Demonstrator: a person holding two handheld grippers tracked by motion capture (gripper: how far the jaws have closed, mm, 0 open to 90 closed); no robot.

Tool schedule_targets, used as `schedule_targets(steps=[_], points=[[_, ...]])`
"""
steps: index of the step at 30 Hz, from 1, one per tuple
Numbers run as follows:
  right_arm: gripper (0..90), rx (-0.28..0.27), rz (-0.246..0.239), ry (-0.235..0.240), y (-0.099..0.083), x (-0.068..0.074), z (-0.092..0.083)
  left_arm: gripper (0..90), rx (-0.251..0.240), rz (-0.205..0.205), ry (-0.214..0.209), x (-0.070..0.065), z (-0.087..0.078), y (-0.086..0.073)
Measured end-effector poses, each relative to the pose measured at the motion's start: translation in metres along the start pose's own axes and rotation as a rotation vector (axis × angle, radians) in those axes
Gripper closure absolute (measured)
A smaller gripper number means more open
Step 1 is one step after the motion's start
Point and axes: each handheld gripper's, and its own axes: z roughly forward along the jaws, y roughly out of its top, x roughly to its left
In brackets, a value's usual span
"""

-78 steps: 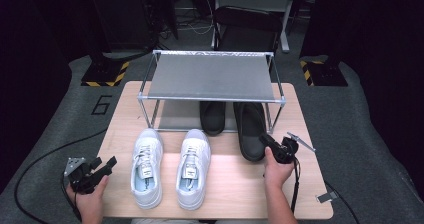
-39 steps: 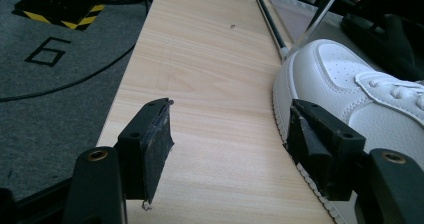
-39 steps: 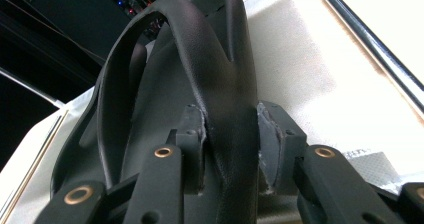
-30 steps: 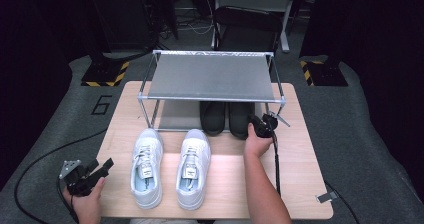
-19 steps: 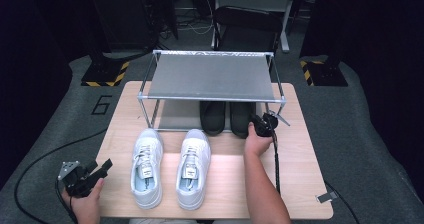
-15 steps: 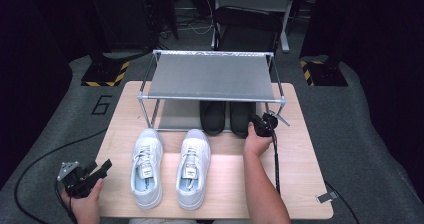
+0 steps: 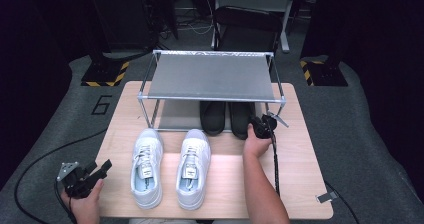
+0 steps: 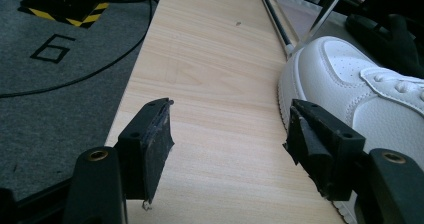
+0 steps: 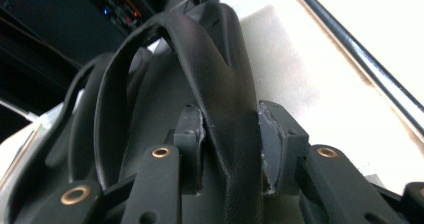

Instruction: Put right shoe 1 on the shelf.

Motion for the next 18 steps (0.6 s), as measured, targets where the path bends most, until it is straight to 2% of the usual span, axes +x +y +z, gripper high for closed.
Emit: schedule_targets(steps=[5,7,9,10,13,18], points=[[64.1,-0.013,0.02,0.009,0.0,0.0,0.001,34.2,-0.004,0.004,-0.003,-0.001,0.001,0.0],[63.9,-0.007,0.017,0.004,-0.001,-0.001,0.001,34.2,0.009,0.014,-0.005,0.0,0.001,0.0],[62.8,0.004,0.017,0.001,-0.002,0.0,0.001,34.2,0.001,0.013,-0.005,-0.001,0.002,0.0],[61.5,0.011,0.018,-0.001,-0.002,0.0,0.001,34.2,0.001,0.014,-0.006,-0.001,0.002,0.0],[55.4,-0.019,0.017,-0.001,-0.003,-0.001,-0.001,34.2,0.003,0.014,-0.007,-0.001,0.002,0.0],[51.1,-0.047,-0.027,-0.015,-0.006,0.002,-0.009,34.2,0.001,0.014,-0.007,-0.001,0.002,0.0]])
